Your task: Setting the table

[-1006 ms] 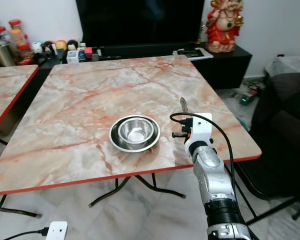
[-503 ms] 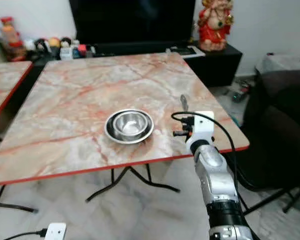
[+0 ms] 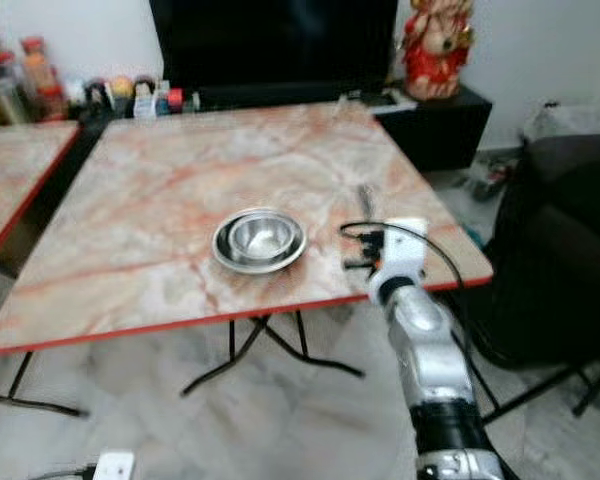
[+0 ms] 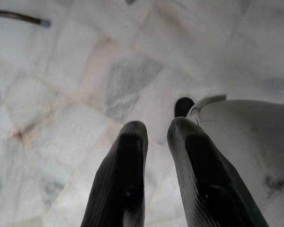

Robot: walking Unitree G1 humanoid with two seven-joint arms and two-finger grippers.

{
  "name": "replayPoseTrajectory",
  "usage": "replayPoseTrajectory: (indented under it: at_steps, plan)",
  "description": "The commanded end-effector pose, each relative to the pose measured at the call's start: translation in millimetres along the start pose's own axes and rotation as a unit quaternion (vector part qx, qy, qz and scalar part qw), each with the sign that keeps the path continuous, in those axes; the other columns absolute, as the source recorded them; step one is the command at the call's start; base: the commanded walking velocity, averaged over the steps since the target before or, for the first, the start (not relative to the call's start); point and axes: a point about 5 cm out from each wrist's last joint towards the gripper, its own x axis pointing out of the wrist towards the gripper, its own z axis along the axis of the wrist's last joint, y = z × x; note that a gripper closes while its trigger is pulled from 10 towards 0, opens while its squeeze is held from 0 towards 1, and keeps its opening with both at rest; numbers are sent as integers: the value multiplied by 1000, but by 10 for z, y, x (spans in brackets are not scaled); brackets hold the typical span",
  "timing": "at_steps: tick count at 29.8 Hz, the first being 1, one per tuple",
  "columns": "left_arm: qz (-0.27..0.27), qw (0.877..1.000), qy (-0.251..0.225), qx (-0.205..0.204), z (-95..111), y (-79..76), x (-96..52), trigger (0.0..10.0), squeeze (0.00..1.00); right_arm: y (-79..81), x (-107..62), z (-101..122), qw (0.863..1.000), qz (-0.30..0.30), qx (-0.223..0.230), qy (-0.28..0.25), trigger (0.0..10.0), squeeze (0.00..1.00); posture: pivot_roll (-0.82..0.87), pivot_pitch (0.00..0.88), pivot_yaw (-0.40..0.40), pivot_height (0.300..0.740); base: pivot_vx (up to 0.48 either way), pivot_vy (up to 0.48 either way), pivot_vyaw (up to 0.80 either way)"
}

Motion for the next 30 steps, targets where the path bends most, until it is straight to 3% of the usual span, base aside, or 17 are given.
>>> replayPoseTrajectory:
  at_steps: [1,20,30]
  plan:
    - [-4,1000,1,10,1,-4,1,10000,0,16,2,79,1000,3,2,-14,10000,0,-70,48,14,728,0,0,0]
    - [-15,1000,10,26,-140,-15,-52,10000,0,31,-133,44,1000,-5,2,-11,10000,0,-79,104,22,728,0,0,0]
    - [-15,1000,12,25,-157,-6,-58,10000,0,25,-117,66,1000,-8,4,-12,10000,0,-72,107,17,728,0,0,0]
